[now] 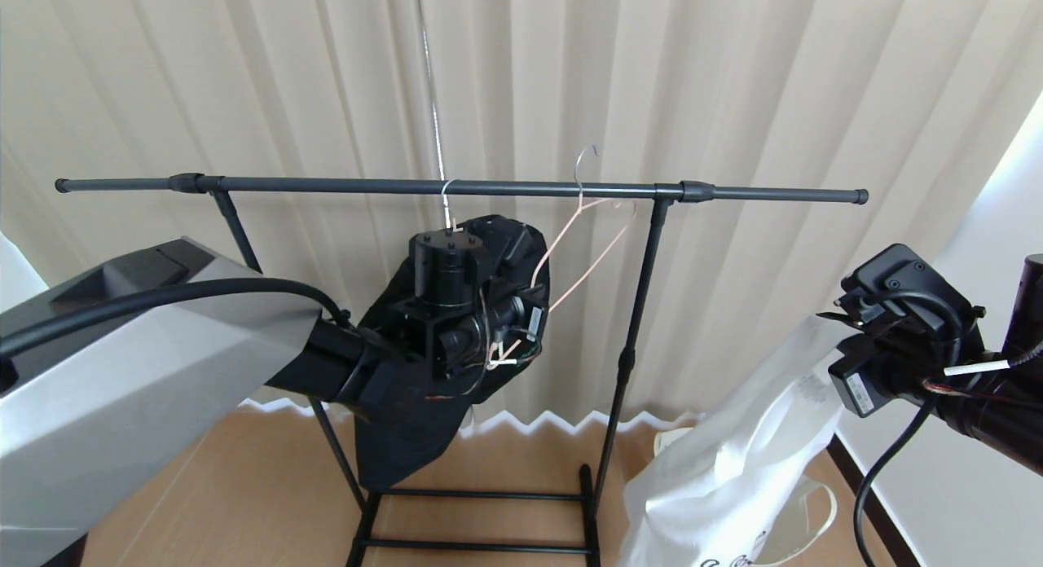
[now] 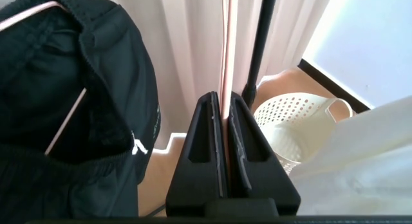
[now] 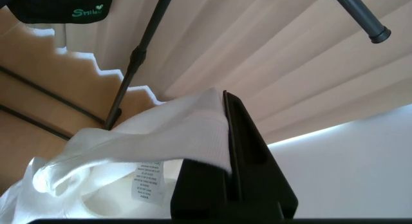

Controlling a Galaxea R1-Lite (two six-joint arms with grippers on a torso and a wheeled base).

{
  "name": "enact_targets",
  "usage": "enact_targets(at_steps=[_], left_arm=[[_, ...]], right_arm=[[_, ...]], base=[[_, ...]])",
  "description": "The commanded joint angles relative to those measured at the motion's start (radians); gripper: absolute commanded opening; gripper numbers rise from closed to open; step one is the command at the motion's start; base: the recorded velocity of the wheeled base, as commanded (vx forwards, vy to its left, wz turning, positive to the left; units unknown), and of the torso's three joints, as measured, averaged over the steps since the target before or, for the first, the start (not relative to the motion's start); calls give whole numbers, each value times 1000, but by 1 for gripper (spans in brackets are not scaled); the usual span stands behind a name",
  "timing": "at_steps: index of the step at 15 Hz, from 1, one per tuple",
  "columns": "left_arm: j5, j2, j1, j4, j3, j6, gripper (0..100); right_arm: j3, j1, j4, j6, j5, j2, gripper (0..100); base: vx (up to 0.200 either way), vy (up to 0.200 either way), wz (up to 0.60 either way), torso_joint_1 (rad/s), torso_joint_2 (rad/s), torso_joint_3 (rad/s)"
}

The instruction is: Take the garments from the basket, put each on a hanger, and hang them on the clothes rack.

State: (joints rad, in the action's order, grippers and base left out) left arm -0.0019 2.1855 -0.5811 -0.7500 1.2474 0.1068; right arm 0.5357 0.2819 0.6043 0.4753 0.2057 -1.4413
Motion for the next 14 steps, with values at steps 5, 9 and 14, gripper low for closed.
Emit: enact_targets(at_steps=[5,9,14], left_arm=[[-4,-256,1,-244,-488,5,0],[-66,-305,18,-557,-807,5,0],[-221,-302,106,-821,-1062,2,0]], right_arm=[[0,34,0,-1,4,1,0],[1,66,0,-3,7,-2,0],[6,89,77,-6,41,-59,0]], base=[[0,0,0,0,0,0],[0,0,0,0,0,0],[0,0,0,0,0,0]])
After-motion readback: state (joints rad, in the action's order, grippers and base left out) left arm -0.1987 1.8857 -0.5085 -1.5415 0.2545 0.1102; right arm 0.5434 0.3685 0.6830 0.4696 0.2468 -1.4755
